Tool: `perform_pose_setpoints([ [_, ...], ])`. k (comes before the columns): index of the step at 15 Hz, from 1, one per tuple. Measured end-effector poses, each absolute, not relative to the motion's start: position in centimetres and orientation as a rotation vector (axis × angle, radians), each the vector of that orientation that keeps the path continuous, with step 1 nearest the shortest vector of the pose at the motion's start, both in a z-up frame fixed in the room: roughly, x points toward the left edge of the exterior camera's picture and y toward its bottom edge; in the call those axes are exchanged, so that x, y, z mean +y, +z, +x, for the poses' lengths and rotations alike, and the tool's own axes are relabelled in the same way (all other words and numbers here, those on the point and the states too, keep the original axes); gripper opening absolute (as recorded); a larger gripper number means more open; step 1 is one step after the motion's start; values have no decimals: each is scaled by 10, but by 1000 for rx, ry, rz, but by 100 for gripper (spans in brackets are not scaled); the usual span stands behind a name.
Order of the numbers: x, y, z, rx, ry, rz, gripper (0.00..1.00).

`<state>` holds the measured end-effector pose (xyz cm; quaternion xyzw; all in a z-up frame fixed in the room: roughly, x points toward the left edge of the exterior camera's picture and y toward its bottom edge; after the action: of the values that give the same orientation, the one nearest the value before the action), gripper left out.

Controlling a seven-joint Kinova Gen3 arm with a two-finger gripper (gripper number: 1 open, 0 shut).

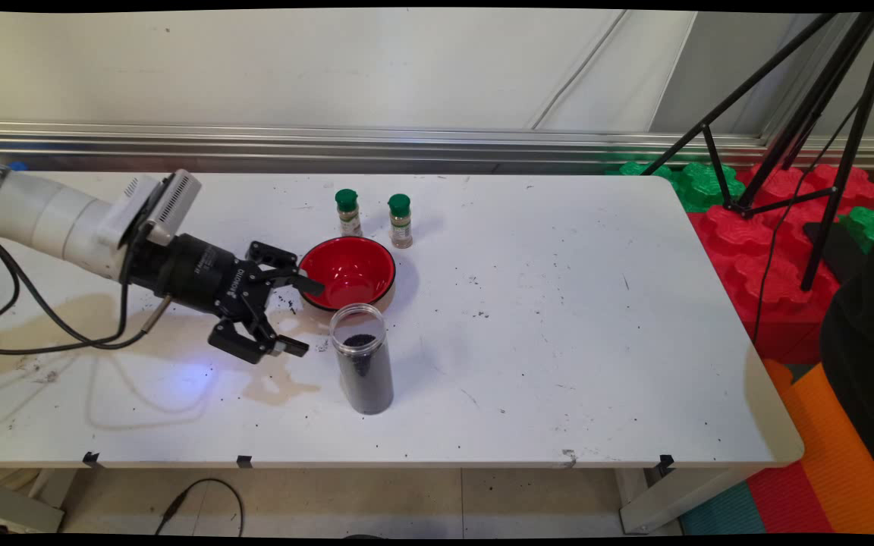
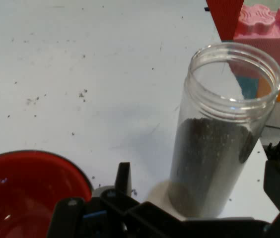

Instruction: Pick up the black seasoning powder from the table

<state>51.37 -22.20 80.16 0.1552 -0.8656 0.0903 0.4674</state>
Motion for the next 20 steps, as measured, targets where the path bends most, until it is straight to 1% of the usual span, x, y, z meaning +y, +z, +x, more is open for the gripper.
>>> perform_pose_setpoints([
  [20,-232,759,466,-2025,202,323,100],
])
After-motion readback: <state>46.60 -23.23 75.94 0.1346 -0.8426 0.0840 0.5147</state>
